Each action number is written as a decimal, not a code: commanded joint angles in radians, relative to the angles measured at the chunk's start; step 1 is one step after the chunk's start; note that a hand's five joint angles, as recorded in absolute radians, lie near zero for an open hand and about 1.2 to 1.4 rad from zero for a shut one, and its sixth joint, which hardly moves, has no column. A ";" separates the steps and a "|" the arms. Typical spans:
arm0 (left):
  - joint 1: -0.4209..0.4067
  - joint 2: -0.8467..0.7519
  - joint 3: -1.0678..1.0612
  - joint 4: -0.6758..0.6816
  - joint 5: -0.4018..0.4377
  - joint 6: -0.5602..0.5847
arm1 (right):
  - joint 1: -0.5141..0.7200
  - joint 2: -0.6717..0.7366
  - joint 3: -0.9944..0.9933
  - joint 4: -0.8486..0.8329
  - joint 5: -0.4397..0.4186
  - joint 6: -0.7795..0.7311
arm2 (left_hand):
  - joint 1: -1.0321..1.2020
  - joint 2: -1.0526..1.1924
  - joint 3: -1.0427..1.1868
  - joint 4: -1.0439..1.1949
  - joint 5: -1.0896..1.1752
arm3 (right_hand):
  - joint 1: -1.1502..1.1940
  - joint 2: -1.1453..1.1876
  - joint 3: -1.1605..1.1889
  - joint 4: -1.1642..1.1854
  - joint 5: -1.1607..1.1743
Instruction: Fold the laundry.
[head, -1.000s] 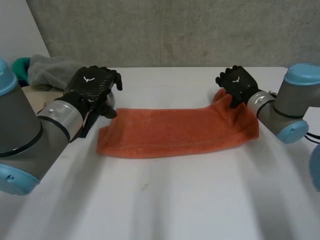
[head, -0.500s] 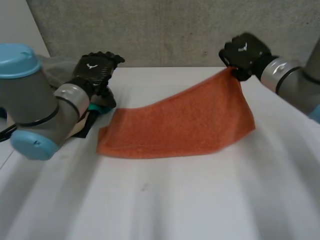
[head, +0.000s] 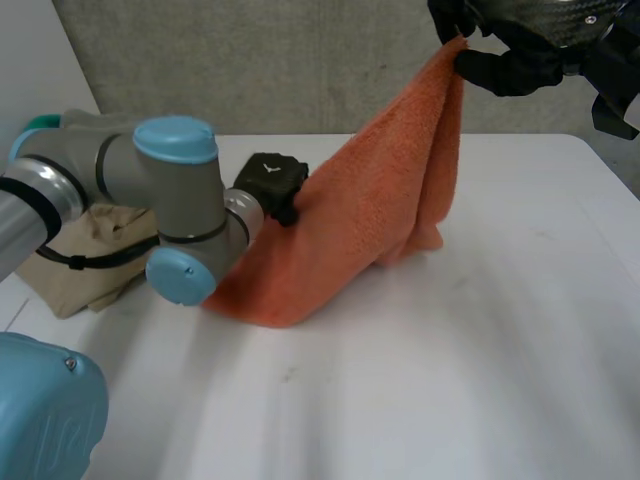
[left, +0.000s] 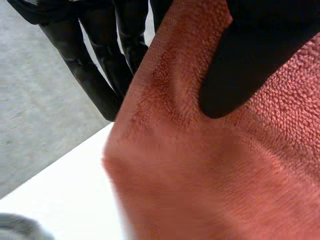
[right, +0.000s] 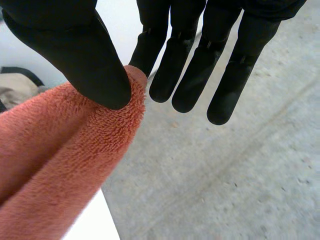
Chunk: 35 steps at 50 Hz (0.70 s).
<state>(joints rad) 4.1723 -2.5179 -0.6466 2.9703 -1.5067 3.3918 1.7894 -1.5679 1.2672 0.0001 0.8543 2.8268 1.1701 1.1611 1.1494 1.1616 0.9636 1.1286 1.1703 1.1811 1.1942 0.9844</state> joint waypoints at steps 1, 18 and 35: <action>0.043 0.077 0.133 0.068 -0.135 0.084 | 0.012 0.208 -0.104 -0.049 0.146 -0.053 | 0.226 0.235 0.247 0.235 0.258 | 0.268 0.226 0.215 0.202 0.237; 0.055 0.349 0.112 0.397 -0.171 0.058 | 0.074 0.483 -0.634 -0.089 0.511 -0.040 | 0.226 0.235 0.247 0.235 0.258 | 0.268 0.226 0.215 0.202 0.237; 0.078 0.459 -0.731 0.536 -0.101 0.063 | 0.002 0.242 0.335 -0.201 0.209 0.017 | -0.028 -0.020 -0.008 -0.020 0.004 | 0.268 0.226 0.215 0.202 0.237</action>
<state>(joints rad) 4.2476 -2.0033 -1.2099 3.5039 -1.6491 3.4436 1.8093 -1.3318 1.2839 -0.1331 1.2073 2.8683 1.1430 1.1454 1.1439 1.1438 0.9508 1.1286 1.1703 1.1892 1.1952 0.9943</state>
